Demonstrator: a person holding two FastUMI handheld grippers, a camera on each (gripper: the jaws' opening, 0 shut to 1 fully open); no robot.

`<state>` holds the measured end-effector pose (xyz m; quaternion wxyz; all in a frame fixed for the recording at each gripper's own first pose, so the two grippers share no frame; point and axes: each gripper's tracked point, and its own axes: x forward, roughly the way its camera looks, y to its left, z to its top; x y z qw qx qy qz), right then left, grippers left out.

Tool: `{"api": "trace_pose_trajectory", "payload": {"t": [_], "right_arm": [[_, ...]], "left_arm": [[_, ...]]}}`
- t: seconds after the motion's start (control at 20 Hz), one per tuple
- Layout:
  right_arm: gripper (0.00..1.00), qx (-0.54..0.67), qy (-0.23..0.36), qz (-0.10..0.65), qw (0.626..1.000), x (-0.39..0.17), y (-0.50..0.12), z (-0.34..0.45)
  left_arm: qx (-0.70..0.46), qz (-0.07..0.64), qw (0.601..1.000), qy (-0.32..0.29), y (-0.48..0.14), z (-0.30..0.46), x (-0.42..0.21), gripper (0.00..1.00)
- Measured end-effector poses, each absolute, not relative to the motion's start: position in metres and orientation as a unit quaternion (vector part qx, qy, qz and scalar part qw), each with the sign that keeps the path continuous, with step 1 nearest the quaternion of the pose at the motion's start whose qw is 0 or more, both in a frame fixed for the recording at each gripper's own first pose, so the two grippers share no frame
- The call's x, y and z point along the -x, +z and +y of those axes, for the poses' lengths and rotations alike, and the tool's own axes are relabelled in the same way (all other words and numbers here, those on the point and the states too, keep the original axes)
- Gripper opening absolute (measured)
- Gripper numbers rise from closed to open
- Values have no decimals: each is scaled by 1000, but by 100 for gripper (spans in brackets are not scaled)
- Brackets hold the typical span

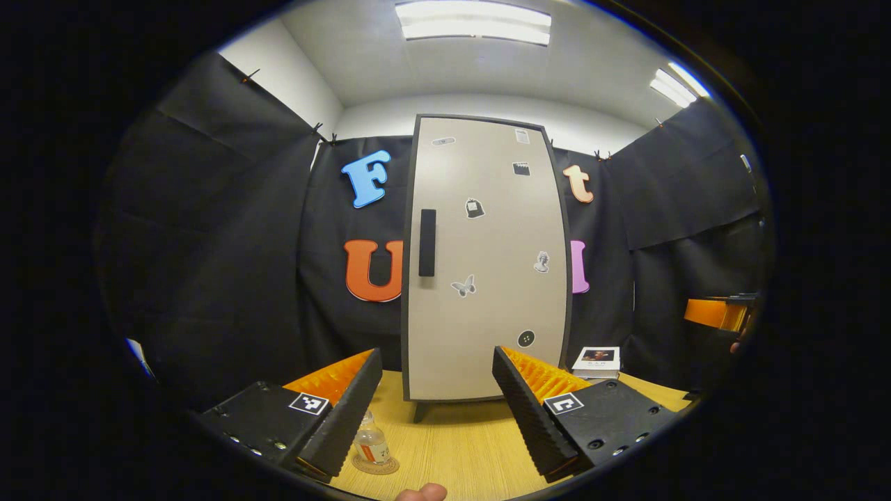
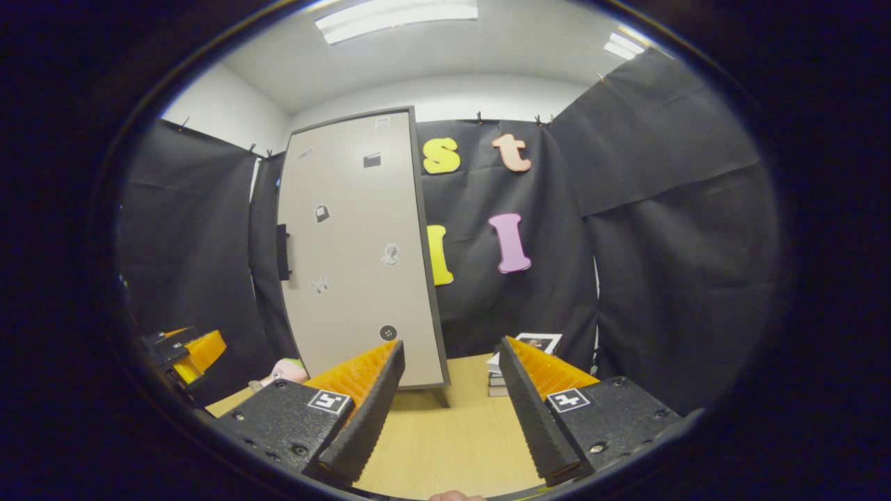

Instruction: Open the cabinet door with the right hand, grasp the bottle in the cabinet with the left hand and place it on the coaster, then close the cabinet door with the right hand.

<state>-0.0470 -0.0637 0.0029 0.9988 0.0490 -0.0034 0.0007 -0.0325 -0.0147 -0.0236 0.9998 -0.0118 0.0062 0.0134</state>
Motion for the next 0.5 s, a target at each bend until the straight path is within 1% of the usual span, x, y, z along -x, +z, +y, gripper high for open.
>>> {"api": "trace_pose_trajectory", "payload": {"t": [0.5], "right_arm": [[89, -38, 10, -2, 999, 42, 4, -53]], "left_arm": [[7, 8, 1000, 6, -26, -20, 24, 96]]}}
